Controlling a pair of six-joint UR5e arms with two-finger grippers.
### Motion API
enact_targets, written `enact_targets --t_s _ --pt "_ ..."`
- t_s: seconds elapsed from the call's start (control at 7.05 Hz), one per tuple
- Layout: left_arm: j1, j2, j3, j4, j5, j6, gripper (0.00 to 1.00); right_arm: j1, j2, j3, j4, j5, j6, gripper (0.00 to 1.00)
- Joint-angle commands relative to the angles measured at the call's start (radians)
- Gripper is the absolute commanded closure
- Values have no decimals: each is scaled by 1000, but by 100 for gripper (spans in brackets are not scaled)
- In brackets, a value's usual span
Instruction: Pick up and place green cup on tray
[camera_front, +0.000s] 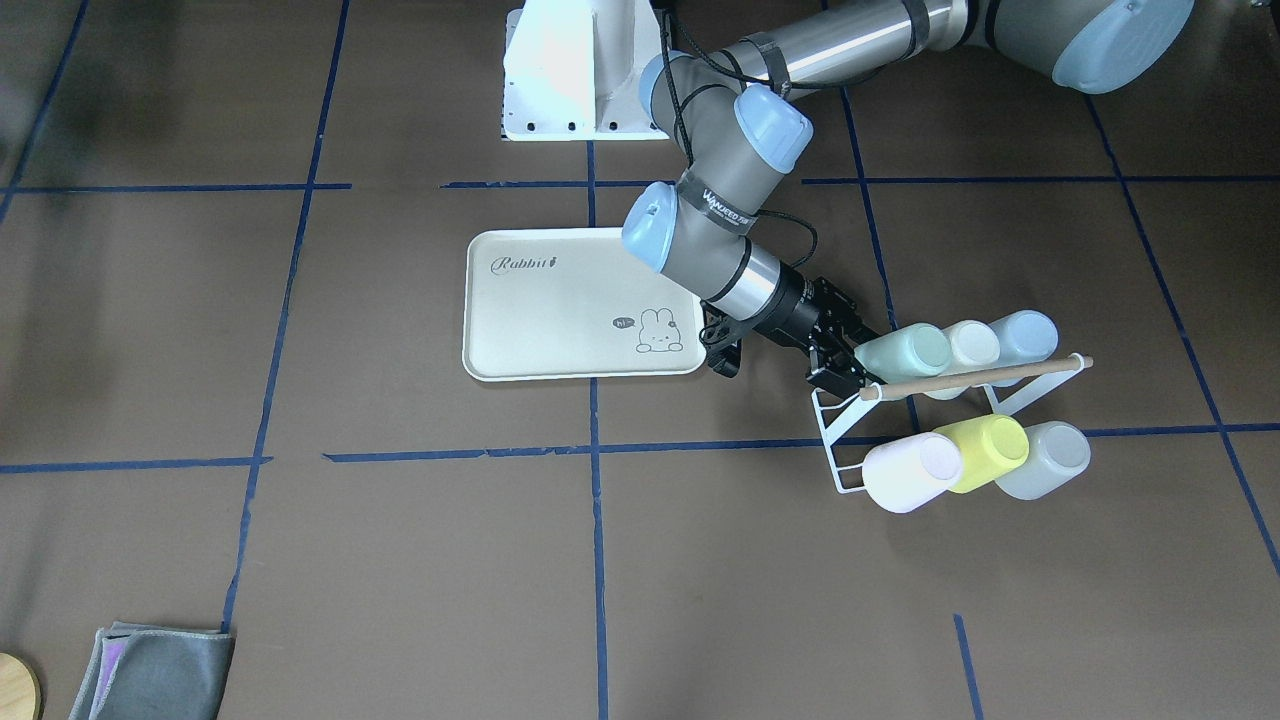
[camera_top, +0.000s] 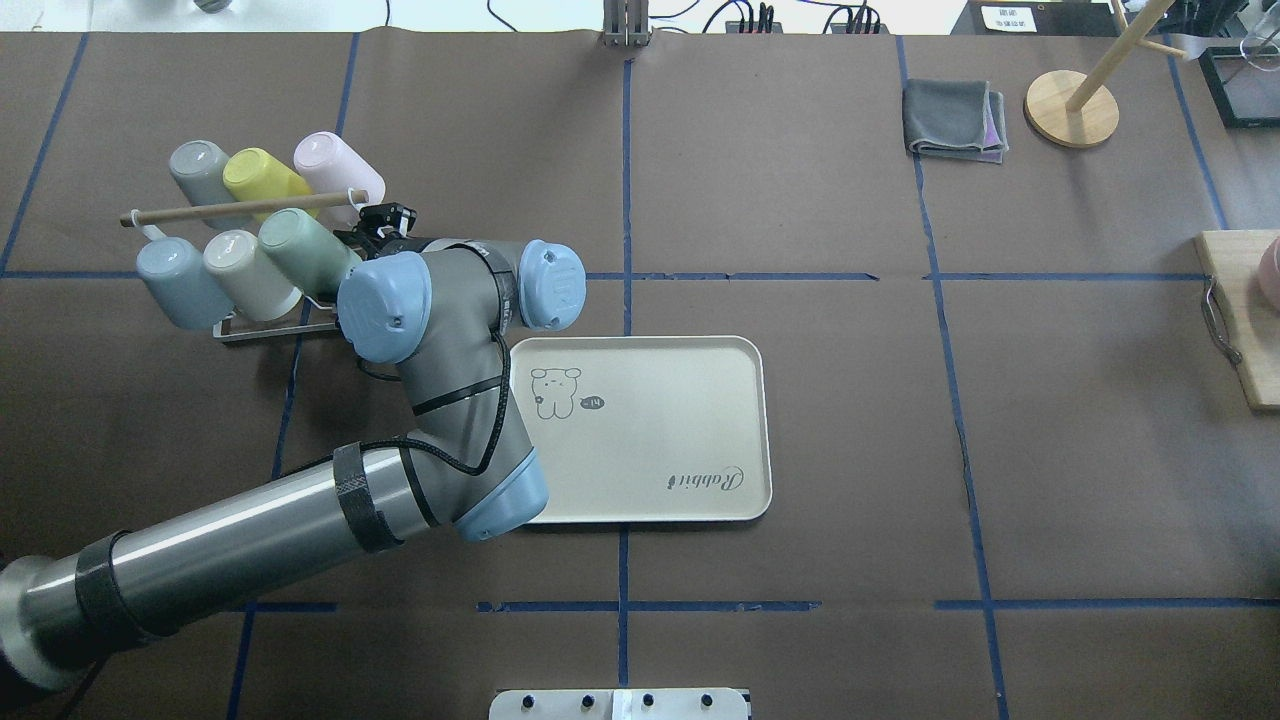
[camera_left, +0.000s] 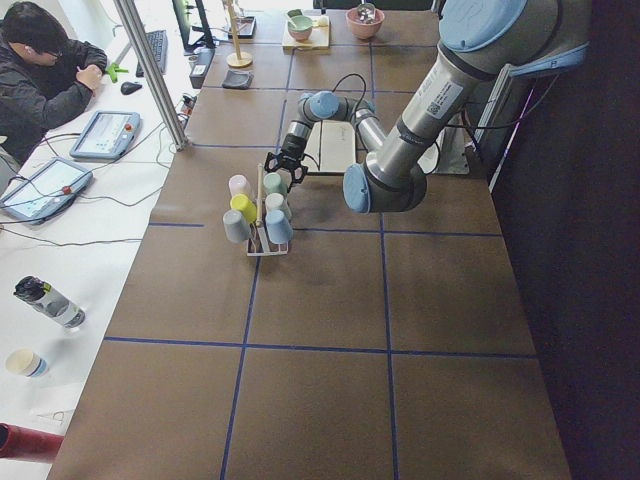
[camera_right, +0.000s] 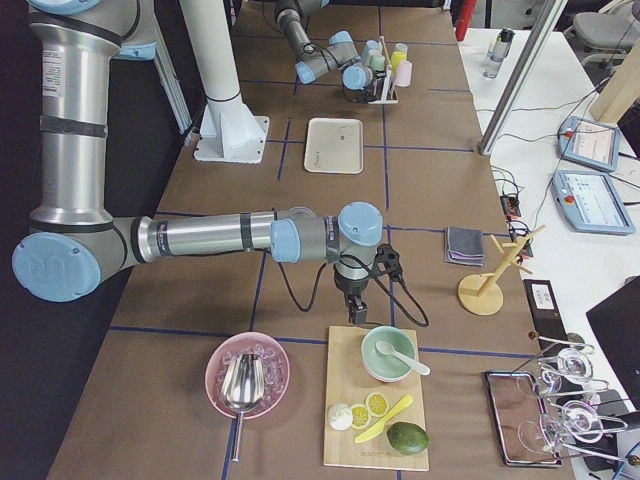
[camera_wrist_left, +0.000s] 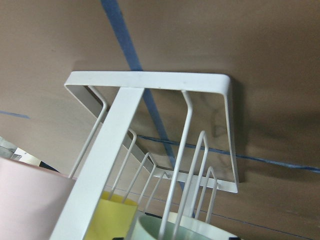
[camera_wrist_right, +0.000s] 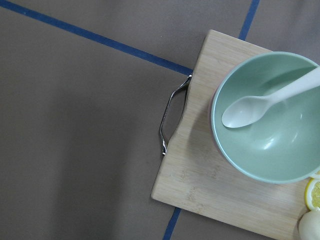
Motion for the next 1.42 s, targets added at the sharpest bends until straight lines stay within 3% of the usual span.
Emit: enact_targets --t_s 0.0,0.85,1.28 --pt "-9 2 -54 34 0 6 28 0 0 0 0 0 0 1" --pt "-32 64 -370 86 -11 23 28 0 0 2 1 0 5 1" --pt "-56 64 -521 8 -87 9 27 0 0 3 1 0 6 1"
